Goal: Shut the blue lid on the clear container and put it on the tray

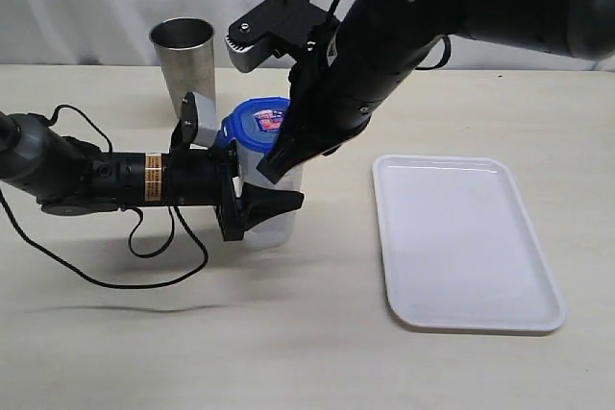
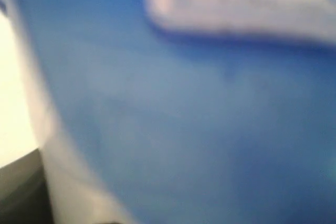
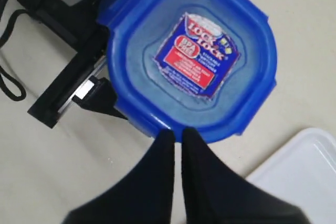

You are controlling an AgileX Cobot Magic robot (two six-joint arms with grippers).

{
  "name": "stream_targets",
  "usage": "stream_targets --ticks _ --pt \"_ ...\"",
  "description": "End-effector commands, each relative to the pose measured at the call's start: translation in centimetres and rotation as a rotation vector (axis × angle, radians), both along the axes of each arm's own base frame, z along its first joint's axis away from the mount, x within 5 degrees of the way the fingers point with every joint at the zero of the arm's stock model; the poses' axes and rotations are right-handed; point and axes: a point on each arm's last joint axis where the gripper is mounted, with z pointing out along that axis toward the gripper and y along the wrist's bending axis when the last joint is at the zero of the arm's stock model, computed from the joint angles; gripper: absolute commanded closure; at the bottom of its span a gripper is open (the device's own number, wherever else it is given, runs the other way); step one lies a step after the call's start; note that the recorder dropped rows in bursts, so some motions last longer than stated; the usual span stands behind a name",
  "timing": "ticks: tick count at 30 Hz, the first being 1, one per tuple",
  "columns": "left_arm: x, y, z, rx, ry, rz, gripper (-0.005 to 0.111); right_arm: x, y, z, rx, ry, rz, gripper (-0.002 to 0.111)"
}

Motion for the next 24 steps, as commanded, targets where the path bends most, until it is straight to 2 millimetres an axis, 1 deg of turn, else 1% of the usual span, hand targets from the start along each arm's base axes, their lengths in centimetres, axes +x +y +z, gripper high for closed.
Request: stream_targets --ticks 1,4,8,10,12,13,14,15,16,17,18,19,20,24 --pt "-0.1 -0.3 0.8 -0.058 -0.004 -0.02 0.107 0.6 -0.6 -1.3 -0.085 -0.019 -0.056 0.104" --pt "-0.1 -0.3 0.8 -0.058 -0.004 -0.022 0.107 0.9 -0.9 -1.4 -0.12 -0.042 -0.065 0.104" --pt "-0.2 -0.3 0.8 -0.054 -0.005 -0.03 0.107 1.4 -0.3 0.3 -0.017 -0.131 -0.077 0.104" --pt "-0.2 -0.3 0.8 -0.052 -0.008 -0.032 0.107 1.5 -0.1 1.8 0.026 -0.156 -0.084 0.104" --pt "-0.2 -0.3 0.8 -0.054 -0.009 -0.029 0.107 1.1 -0.6 4.1 0.003 -0.128 -0.122 0.104" --pt "-0.2 -0.3 0.8 -0.053 -0.011 -0.029 0.107 1.0 -0.8 4.7 0.004 -0.13 -0.128 0.104" --pt "-0.2 -0.3 0.8 -0.053 -0.011 -0.029 0.107 1.0 -0.7 5.9 0.05 -0.148 -0.159 0.104" --pt "-0.2 -0.3 0.8 -0.053 -0.011 -0.029 0.107 1.0 -0.5 6.2 0.097 -0.154 -0.172 0.104" --pt "-0.2 -0.3 0.8 -0.051 -0.012 -0.034 0.107 1.0 0.3 6.1 0.185 -0.124 -0.175 0.104" --pt "-0.2 -0.4 0.8 -0.05 -0.012 -0.036 0.107 1.0 0.7 5.7 0.207 -0.088 -0.165 0.104" --pt "-0.3 -0.4 0.7 -0.048 -0.012 -0.04 0.107 1.0 1.4 4.4 0.206 -0.017 -0.138 0.104" --pt "-0.3 -0.4 0.7 -0.048 -0.012 -0.04 0.107 1.1 1.6 3.6 0.19 0.013 -0.134 0.104" --pt "-0.3 -0.4 0.7 -0.047 -0.013 -0.042 0.107 1.4 1.8 2.3 0.157 0.052 -0.137 0.104" --pt "-0.3 -0.4 0.7 -0.045 -0.013 -0.048 0.107 1.6 1.8 0.7 0.079 0.099 -0.14 0.104"
